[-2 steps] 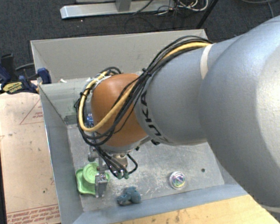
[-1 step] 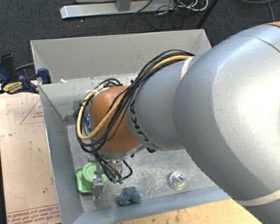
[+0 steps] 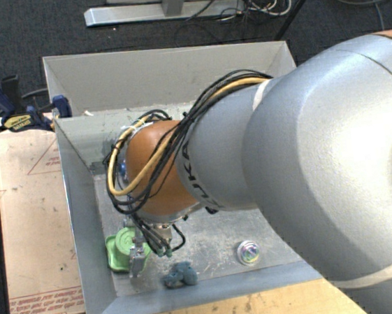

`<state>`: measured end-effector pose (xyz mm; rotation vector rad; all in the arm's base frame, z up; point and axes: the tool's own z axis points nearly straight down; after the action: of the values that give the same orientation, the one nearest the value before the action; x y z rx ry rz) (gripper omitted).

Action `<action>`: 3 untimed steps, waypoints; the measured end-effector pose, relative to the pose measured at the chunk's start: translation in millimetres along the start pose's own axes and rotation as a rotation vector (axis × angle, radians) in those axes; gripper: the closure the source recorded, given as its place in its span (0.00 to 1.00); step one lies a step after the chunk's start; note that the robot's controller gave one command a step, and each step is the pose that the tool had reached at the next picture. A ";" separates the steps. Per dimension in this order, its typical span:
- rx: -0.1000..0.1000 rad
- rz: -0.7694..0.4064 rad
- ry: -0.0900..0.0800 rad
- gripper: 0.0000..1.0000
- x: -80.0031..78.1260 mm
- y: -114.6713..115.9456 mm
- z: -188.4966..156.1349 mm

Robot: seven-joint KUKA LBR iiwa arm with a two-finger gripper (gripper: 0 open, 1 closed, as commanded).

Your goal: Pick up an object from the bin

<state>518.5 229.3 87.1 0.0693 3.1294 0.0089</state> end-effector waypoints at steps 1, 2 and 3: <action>0.001 0.016 0.002 1.00 -14.3 -11.1 -132.4; 0.005 0.014 0.010 1.00 -12.4 -11.6 -127.7; 0.002 0.085 0.003 1.00 -11.8 -14.4 -3.7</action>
Offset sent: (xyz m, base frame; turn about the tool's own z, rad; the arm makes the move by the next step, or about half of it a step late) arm 0.0101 -0.0136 0.1282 0.0169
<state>529.6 214.5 90.8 0.2022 3.1274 0.0068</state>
